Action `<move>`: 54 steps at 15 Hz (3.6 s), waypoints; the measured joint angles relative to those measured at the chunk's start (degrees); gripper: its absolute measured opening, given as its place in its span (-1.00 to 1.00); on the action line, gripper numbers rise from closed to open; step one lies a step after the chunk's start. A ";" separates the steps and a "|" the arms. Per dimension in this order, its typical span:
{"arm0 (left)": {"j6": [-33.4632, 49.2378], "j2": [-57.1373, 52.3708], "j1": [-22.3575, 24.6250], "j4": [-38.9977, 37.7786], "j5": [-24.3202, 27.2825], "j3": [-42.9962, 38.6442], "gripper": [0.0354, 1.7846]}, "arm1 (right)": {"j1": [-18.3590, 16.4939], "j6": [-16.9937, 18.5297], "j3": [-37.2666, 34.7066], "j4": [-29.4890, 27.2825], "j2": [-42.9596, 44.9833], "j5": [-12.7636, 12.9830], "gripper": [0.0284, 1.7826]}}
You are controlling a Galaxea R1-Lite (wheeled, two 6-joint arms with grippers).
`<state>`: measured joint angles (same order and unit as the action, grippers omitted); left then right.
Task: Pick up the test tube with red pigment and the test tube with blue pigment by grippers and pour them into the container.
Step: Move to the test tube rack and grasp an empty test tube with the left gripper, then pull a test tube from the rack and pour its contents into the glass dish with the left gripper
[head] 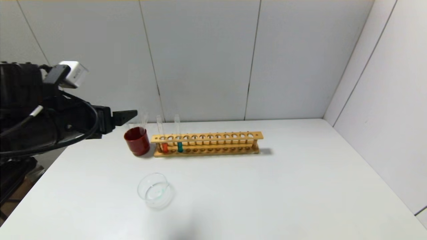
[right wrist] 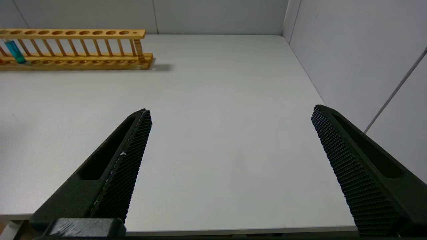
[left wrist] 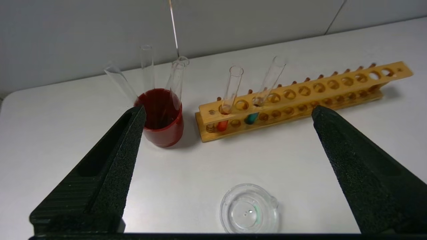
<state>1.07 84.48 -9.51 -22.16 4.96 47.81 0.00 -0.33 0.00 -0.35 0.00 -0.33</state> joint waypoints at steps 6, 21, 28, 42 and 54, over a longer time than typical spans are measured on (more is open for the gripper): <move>0.99 15.37 -2.80 -10.87 -4.72 0.43 0.96 | 0.00 0.04 0.00 0.02 0.00 0.02 0.96; 5.57 35.97 -4.21 -12.81 -8.66 14.45 0.96 | 0.00 0.02 0.00 0.02 0.00 0.00 0.96; 5.64 39.39 -5.18 -12.68 -9.03 17.32 0.90 | 0.00 0.02 0.00 0.00 0.00 0.02 0.96; 5.46 37.16 -6.06 -11.85 -10.25 17.07 -0.67 | 0.00 0.04 0.00 0.02 0.00 0.00 0.96; 0.60 10.39 -6.12 6.23 -10.23 19.66 -0.67 | 0.00 0.02 0.00 0.02 0.00 0.00 0.96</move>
<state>1.67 94.87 -15.63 -15.93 -5.27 67.47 0.00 -0.30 0.00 -0.33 0.00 -0.33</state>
